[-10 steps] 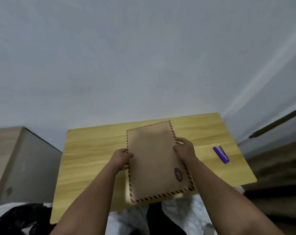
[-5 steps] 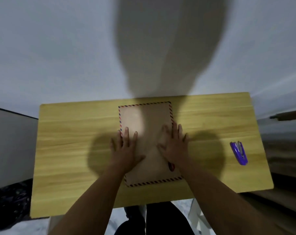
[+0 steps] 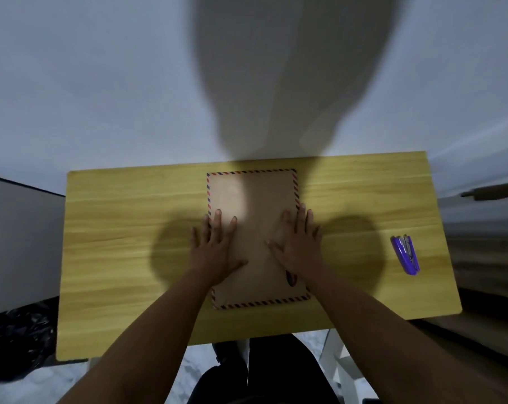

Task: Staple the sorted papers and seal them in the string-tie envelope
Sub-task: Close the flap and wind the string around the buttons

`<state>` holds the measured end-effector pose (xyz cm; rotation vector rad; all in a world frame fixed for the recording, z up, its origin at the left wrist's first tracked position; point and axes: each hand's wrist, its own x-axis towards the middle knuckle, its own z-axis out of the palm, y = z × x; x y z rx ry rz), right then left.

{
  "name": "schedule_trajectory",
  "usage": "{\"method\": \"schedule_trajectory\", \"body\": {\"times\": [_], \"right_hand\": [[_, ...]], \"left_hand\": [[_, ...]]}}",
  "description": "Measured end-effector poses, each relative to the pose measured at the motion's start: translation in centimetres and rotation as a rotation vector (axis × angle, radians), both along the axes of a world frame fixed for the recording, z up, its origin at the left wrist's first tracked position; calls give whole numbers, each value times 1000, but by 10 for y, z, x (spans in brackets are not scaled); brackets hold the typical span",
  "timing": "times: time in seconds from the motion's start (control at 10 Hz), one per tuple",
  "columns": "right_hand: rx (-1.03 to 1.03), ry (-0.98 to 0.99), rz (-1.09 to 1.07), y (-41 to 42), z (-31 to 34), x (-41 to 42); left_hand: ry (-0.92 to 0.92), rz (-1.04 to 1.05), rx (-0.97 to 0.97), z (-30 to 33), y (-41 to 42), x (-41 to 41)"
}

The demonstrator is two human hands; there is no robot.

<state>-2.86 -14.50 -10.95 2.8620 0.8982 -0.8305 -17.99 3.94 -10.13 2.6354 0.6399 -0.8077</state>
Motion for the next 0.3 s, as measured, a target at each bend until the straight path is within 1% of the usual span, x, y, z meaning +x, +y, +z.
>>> {"method": "schedule_trajectory", "body": {"times": [0.1,0.2,0.3], "right_hand": [[43,47,-33,-10,18,-3],[289,166,-248,-20,45,-14],[625,295,-422,-15,97,-20]], "left_hand": [[-37,-9,15,12,-4,-13],[-170,-13,-29,27,-11,-32],[-281,-41,-73,39,-23,-75]]}}
